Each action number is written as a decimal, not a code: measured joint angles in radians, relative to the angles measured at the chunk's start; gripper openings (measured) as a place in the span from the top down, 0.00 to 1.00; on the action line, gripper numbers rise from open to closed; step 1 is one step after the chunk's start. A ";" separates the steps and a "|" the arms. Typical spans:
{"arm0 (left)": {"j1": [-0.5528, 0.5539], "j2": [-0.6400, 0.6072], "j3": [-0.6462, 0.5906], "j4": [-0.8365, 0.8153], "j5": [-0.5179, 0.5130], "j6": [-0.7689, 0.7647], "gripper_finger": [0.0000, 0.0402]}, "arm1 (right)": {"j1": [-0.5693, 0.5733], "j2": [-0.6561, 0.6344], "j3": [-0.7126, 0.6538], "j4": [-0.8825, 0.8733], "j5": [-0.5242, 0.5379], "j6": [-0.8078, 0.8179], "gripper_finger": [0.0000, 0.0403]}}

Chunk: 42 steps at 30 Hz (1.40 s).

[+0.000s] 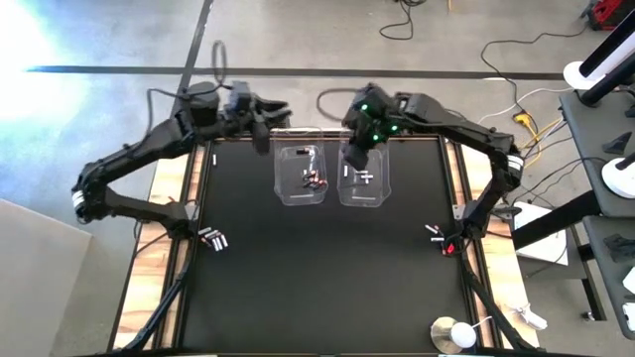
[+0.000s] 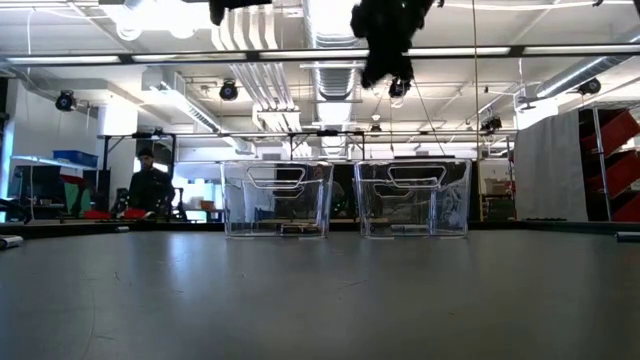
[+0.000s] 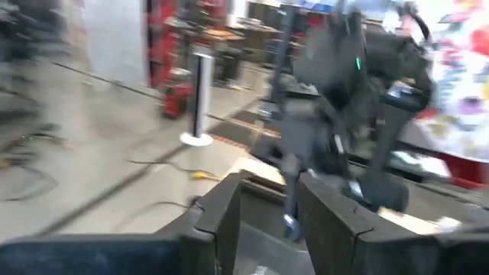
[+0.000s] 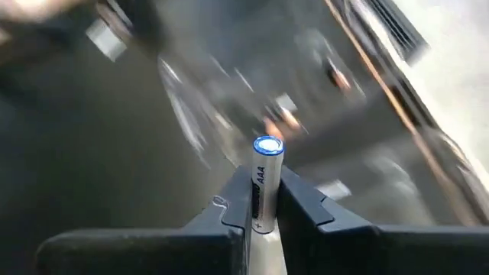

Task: Sort batteries
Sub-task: Put the white battery into the right transparent bin

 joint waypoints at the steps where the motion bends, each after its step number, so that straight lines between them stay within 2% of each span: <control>1: 0.001 -0.019 0.000 -0.017 -0.025 0.009 0.72 | 0.000 0.015 0.000 -0.039 0.034 -0.054 0.92; 3: 0.001 -0.053 0.000 -0.042 -0.050 0.022 0.71 | 0.000 0.042 -0.012 -0.089 0.076 -0.169 0.92; 9: 0.000 -0.140 0.000 -0.161 -0.084 0.024 0.71 | -0.013 0.109 -0.117 -0.089 0.082 -0.420 0.92; 13: 0.000 -0.177 0.000 -0.254 -0.089 -0.023 0.71 | -0.046 0.145 -0.209 0.001 0.086 -0.443 0.92; 17: -0.001 -0.191 0.000 -0.341 -0.135 -0.058 0.71 | -0.064 0.184 -0.287 0.109 0.099 -0.443 0.92; 21: 0.000 -0.189 0.000 -0.387 -0.156 -0.074 0.71 | -0.069 0.244 -0.322 0.125 0.160 -0.481 0.92; 25: 0.000 -0.179 0.000 -0.388 -0.156 -0.075 0.71 | -0.076 0.293 -0.334 0.133 0.189 -0.513 0.92; 34: 0.000 -0.172 0.000 -0.386 -0.157 -0.054 0.71 | -0.088 0.348 -0.340 0.146 0.159 -0.567 0.92; 42: 0.000 -0.172 0.000 -0.382 -0.218 -0.053 0.71 | -0.103 0.392 -0.338 0.157 0.152 -0.563 0.92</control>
